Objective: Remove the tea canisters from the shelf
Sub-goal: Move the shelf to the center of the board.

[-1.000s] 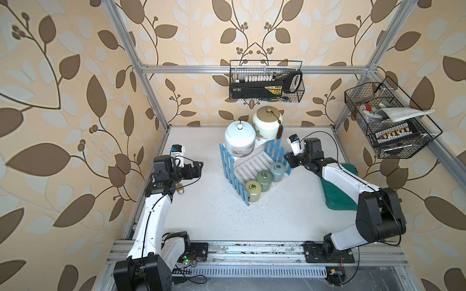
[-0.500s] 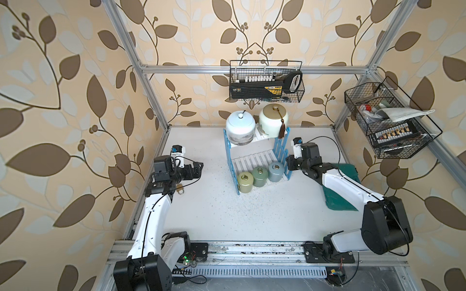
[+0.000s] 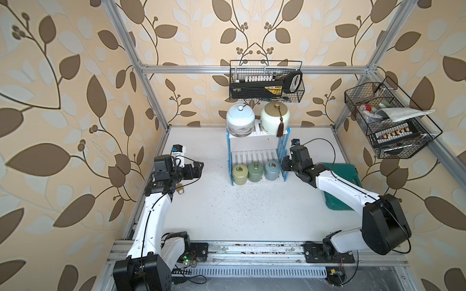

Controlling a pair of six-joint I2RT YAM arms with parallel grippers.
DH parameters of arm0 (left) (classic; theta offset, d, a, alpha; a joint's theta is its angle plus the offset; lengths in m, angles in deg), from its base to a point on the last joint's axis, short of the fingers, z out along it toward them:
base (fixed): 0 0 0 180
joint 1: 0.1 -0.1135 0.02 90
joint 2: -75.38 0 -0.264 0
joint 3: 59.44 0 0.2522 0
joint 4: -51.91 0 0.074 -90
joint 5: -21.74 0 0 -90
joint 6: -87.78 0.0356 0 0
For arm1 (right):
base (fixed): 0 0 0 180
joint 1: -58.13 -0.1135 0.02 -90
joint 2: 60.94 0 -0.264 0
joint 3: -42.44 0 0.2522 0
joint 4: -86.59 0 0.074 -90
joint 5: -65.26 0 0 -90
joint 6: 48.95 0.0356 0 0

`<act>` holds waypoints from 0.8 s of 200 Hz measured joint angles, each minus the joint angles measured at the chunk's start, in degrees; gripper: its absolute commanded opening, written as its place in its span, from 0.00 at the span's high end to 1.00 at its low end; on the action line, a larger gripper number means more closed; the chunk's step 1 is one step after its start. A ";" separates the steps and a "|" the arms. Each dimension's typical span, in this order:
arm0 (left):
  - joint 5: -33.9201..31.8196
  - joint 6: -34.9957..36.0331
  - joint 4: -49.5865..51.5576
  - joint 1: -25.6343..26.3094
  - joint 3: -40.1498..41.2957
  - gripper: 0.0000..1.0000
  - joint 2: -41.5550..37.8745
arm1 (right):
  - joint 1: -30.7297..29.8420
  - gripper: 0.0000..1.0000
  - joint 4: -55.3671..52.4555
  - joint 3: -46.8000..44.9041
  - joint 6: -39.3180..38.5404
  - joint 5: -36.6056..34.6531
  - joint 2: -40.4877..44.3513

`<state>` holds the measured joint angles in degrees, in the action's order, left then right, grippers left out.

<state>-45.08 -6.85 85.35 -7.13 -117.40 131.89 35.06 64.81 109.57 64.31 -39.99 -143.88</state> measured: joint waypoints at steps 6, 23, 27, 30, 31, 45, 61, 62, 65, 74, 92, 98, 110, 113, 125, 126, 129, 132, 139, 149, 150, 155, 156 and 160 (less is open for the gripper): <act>0.04 0.02 0.02 0.00 -0.07 0.01 0.00 | -0.20 1.00 -0.11 0.26 0.76 -0.42 -0.26; 0.04 0.02 -0.04 0.02 -0.20 0.01 0.00 | -0.59 1.00 -0.11 1.22 2.08 -1.36 -1.42; 0.02 0.04 -0.04 0.02 -0.20 0.01 0.00 | -0.63 1.00 -0.07 1.49 2.32 -1.51 -1.70; 0.02 0.04 -0.04 0.02 -0.20 0.01 0.00 | -0.66 1.00 0.00 1.68 2.45 -1.60 -1.99; 0.02 0.04 -0.04 0.02 -0.20 0.01 0.00 | -0.68 1.00 0.00 1.84 2.54 -1.64 -2.14; 0.02 0.04 -0.04 0.02 -0.22 0.01 0.00 | -0.70 1.00 0.00 3.37 3.30 -2.05 -3.74; 0.04 0.04 0.04 0.02 -0.35 0.01 0.00 | -0.70 1.00 0.07 5.11 4.13 -2.34 -5.49; 0.04 0.04 0.04 0.02 -0.37 0.01 0.00 | -0.70 1.00 0.07 5.16 4.20 -2.36 -5.55; 0.02 0.07 0.02 0.02 -0.37 0.01 0.00 | -0.72 1.00 0.15 5.40 4.33 -2.38 -5.86; 0.00 0.09 0.02 0.02 -0.37 0.01 0.00 | -0.72 1.00 0.48 6.03 4.90 -2.54 -6.56; 0.07 0.07 0.00 0.02 -0.37 0.01 -0.02 | -0.72 1.00 0.57 7.10 5.84 -2.97 -7.74; 0.28 0.07 0.00 0.02 -0.37 0.01 -0.02 | -0.72 1.00 0.55 7.48 6.10 -3.13 -8.09; 1.05 0.09 0.09 0.02 -0.37 0.01 -0.02 | -0.72 1.00 0.48 8.15 6.49 -3.26 -8.72; 1.14 0.09 0.09 0.02 -0.37 0.01 -0.02 | -0.72 1.00 0.50 8.37 6.56 -3.30 -8.94; 1.33 0.11 0.09 0.17 -0.37 0.01 -0.02 | -0.72 0.99 0.50 9.05 6.64 -3.45 -9.60; 1.33 0.13 0.09 0.22 -0.37 0.01 -0.02 | -0.72 0.98 0.50 9.14 6.67 -3.45 -9.70; 1.31 0.13 0.09 0.33 -0.37 0.01 -0.02 | -0.72 0.97 0.50 9.35 6.67 -3.50 -9.86; 1.33 0.13 0.09 0.35 -0.37 0.01 0.00 | -0.72 0.96 0.50 9.53 6.64 -3.54 -10.03; 1.36 0.13 0.09 0.39 -0.37 0.01 -0.02 | -0.72 0.94 0.50 9.97 6.51 -3.63 -10.47; 1.40 0.13 0.15 0.39 -0.37 0.01 -0.02 | -0.70 0.91 0.35 10.69 6.27 -3.74 -11.04; 1.42 0.13 0.17 0.39 -0.37 0.01 -0.02 | -0.70 0.91 0.33 10.75 6.25 -3.74 -11.08; 1.44 0.17 0.33 0.39 -0.37 0.01 -0.02 | -0.66 0.88 0.11 11.19 6.08 -3.76 -11.41; 1.44 0.17 0.35 0.39 -0.37 0.01 -0.02 | -0.66 0.88 0.07 11.23 6.03 -3.78 -11.45; 1.44 0.22 0.46 0.39 -0.37 0.01 -0.02 | -0.66 0.85 -0.02 11.56 5.81 -3.85 -11.72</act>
<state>-43.64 -6.63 85.81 -6.74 -117.78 131.87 34.41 64.79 121.13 70.13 -43.83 -155.59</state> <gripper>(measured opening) 0.987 0.131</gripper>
